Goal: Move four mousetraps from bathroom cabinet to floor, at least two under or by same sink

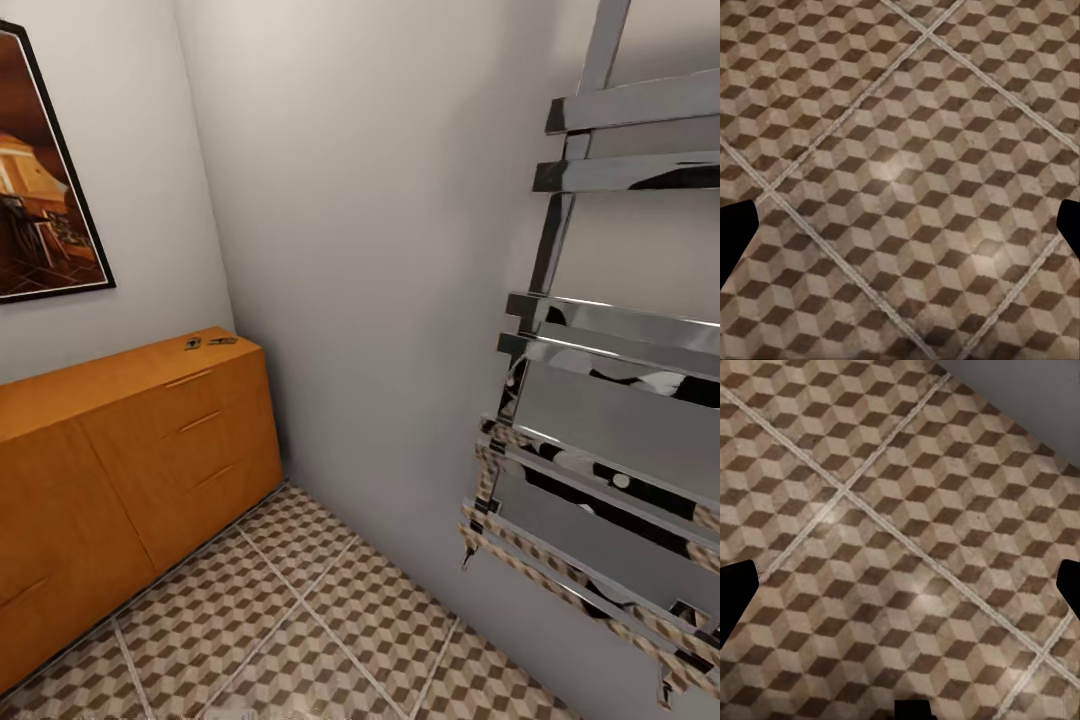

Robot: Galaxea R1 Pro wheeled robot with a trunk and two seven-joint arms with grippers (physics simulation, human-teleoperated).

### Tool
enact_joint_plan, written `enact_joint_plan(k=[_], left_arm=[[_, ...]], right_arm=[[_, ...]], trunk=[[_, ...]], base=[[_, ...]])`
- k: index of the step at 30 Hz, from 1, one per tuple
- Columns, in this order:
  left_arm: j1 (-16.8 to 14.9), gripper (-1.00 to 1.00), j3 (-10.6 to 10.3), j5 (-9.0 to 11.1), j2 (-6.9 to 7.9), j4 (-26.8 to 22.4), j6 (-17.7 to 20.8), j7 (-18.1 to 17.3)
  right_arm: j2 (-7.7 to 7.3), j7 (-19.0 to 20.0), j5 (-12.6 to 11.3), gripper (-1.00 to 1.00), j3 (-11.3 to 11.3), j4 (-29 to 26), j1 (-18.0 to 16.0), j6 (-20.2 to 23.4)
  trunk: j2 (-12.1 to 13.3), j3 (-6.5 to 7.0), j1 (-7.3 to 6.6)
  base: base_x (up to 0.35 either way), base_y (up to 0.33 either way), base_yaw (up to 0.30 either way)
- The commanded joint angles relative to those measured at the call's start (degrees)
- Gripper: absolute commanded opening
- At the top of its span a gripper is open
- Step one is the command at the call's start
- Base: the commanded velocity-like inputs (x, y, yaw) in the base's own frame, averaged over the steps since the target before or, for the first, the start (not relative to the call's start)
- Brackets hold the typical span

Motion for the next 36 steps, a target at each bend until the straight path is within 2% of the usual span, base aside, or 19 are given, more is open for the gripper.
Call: enact_joint_plan(k=[1,36], left_arm=[[0.0,1.0,0.0,0.0,-0.02,0.1,-0.2,0.2],[0.0,1.0,0.0,0.1,-0.01,0.1,-0.2,0.2]], right_arm=[[-0.01,0.0,0.0,1.0,0.0,0.0,0.0,-0.2],[-0.01,0.0,0.0,1.0,-0.1,0.0,0.0,-0.2]], trunk=[[0.0,-0.11,-0.01],[0.0,-0.33,-0.01]], base=[[0.0,0.0,0.219],[0.0,0.0,0.242]])
